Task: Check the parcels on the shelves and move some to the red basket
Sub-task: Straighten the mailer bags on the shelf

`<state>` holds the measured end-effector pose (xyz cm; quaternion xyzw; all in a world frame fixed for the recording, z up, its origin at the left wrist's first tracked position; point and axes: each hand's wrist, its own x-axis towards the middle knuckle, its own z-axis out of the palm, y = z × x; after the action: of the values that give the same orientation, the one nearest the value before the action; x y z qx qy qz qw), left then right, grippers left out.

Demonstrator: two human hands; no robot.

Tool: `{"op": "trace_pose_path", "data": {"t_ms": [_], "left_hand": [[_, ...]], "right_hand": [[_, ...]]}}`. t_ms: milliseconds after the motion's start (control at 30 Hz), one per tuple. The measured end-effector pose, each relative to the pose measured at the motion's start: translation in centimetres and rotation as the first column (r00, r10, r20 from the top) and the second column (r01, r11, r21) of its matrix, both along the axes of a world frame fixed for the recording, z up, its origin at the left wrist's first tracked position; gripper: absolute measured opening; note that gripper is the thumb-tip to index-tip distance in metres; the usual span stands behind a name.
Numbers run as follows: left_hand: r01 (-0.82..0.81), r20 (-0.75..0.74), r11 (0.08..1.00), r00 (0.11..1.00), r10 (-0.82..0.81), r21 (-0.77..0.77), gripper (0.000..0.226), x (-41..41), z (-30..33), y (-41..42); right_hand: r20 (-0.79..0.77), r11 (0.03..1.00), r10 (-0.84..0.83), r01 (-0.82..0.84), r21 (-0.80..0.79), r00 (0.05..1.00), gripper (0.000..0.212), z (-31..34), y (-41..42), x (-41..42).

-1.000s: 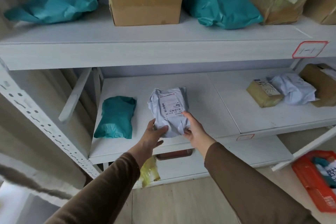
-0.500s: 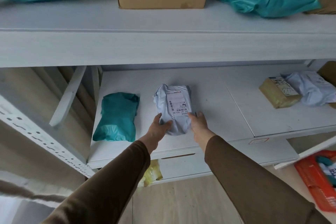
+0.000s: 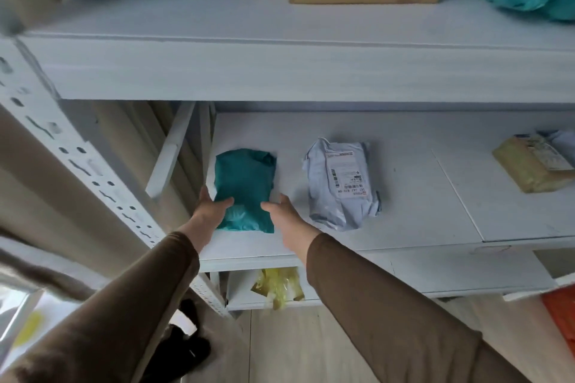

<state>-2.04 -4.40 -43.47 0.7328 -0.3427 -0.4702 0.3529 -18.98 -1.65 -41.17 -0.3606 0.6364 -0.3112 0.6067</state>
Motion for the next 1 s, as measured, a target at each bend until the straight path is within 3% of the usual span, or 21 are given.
{"op": "trace_pose_path", "data": {"t_ms": [100, 200, 333, 467, 633, 733, 800, 900, 967, 1000], "left_hand": [[-0.014, -0.193, 0.997, 0.981, 0.029, 0.078, 0.073, 0.4, -0.9, 1.0], [0.026, -0.280, 0.993, 0.960, 0.006, 0.111, 0.044, 0.2, -0.1, 3.1], [0.068, -0.474, 0.989, 0.881, 0.003, 0.134, 0.017, 0.0, 2.1, 6.7], [0.078, -0.643, 0.997, 0.765, -0.043, 0.026, 0.026, -0.8, 4.1, 9.6], [0.097, -0.831, 0.993, 0.545, -0.108, -0.065, 0.057, -3.4, 6.9, 12.5], [0.118, -0.903, 0.989, 0.411, -0.126, -0.085, 0.061, -5.8, 8.3, 14.0], [0.131, -0.913, 0.988, 0.390, -0.122, -0.076, 0.057, -7.2, 9.1, 15.0], [0.179, -0.896, 0.978, 0.410, -0.170, -0.103, 0.052, -9.0, 9.9, 16.4], [0.166, -0.875, 0.977, 0.441, -0.198, -0.137, 0.047, -10.2, 10.5, 17.0], [0.142, -0.857, 0.976, 0.470, -0.211, -0.162, 0.044, -10.7, 11.0, 17.2]], "right_hand": [[0.080, 0.990, -0.064, 0.054, 0.129, 0.995, 0.040, -1.1, -0.1, 0.3], [0.076, 0.987, -0.123, 0.114, 0.115, 0.990, 0.029, -0.9, 0.2, -0.4], [0.191, 0.991, -0.118, 0.103, 0.087, 0.975, 0.012, -0.2, 1.9, -1.8], [0.253, 0.984, -0.136, 0.160, -0.075, 0.958, 0.028, 2.0, 5.0, -3.7], [0.003, 0.923, -0.062, 0.059, -0.380, 0.998, 0.036, 6.6, 10.2, -6.2], [-0.325, 0.764, -0.051, -0.173, -0.622, 0.944, 0.044, 9.3, 14.2, -7.0], [-0.477, 0.661, -0.076, -0.314, -0.682, 0.876, 0.049, 10.8, 17.1, -7.3], [-0.528, 0.547, -0.082, -0.405, -0.733, 0.845, 0.052, 11.8, 20.2, -8.4], [-0.486, 0.546, -0.089, -0.366, -0.754, 0.869, 0.050, 11.8, 20.9, -9.7], [-0.433, 0.592, -0.116, -0.288, -0.753, 0.894, 0.047, 11.5, 21.0, -10.6]]}}
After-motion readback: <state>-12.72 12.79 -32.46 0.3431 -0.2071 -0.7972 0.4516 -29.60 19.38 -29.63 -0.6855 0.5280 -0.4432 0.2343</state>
